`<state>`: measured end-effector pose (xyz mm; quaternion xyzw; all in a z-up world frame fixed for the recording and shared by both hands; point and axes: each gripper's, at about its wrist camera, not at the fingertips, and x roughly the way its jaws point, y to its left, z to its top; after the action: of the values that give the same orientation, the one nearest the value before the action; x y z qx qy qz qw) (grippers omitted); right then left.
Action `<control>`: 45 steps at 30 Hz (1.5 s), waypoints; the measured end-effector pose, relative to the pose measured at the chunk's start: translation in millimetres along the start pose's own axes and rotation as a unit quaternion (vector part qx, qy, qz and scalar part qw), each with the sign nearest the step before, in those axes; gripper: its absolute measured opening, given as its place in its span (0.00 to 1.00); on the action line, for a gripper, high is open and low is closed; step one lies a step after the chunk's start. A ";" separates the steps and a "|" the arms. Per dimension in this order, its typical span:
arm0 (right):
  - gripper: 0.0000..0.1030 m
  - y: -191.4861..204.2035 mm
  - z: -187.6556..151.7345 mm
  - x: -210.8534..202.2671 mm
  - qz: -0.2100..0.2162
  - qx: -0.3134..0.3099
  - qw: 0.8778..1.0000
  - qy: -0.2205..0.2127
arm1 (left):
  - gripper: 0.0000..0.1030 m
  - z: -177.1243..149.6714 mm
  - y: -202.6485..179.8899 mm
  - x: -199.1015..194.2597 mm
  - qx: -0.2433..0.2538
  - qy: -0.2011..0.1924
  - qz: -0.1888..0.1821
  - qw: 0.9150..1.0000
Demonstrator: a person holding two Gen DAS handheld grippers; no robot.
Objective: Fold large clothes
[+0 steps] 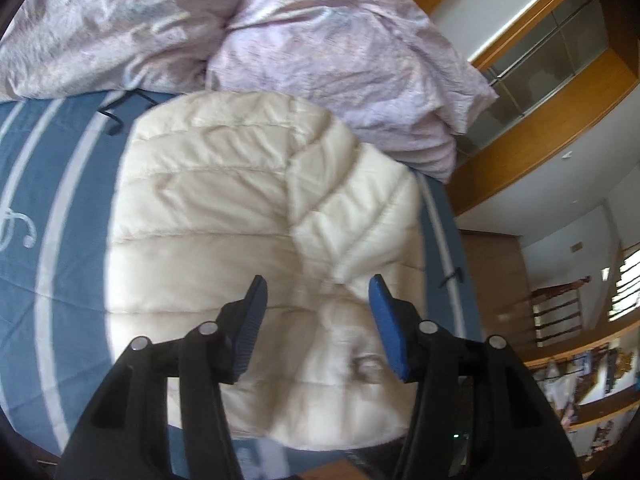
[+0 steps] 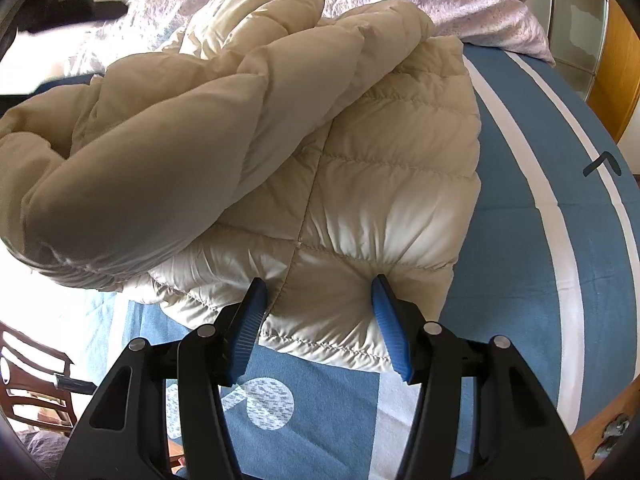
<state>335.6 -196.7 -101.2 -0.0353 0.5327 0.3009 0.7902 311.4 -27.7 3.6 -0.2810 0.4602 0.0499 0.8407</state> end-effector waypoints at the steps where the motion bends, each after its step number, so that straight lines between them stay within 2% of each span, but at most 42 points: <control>1: 0.55 -0.1 0.1 0.3 0.000 0.000 1.000 0.000 | 0.54 -0.3 4.7 -0.6 0.003 -0.004 0.011 1.000; 4: 0.55 -0.2 -0.2 0.5 0.000 0.000 1.000 0.000 | 0.54 -1.1 20.9 3.6 0.005 -0.007 0.040 0.999; 8: 0.55 -2.1 1.2 1.9 0.000 0.000 1.000 0.002 | 0.54 -4.7 32.2 12.8 -0.002 -0.002 0.050 0.999; 22: 0.55 -10.3 2.2 1.1 0.005 0.003 1.000 0.001 | 0.54 -17.5 11.3 64.8 0.005 0.036 0.053 0.998; 32: 0.55 -16.4 -1.9 -4.1 0.009 0.006 1.000 -0.001 | 0.57 -29.1 -6.7 95.8 0.064 0.040 0.100 0.992; 36: 0.55 -19.0 -5.3 -6.6 0.008 0.007 1.000 -0.001 | 0.57 -31.7 -8.1 105.1 0.068 0.043 0.104 0.991; 41: 0.55 -21.7 -10.2 -11.4 0.006 0.008 1.000 0.000 | 0.57 -28.0 2.1 109.5 0.049 0.056 0.091 0.993; 45: 0.55 -20.8 -9.5 -12.2 0.004 0.011 1.000 0.003 | 0.58 -27.1 2.0 106.4 0.077 0.055 0.105 0.990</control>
<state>335.4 -222.6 -100.3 -0.0256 0.5380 0.2980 0.7881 351.4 -58.7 -93.9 -0.1683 0.5348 0.0866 0.8235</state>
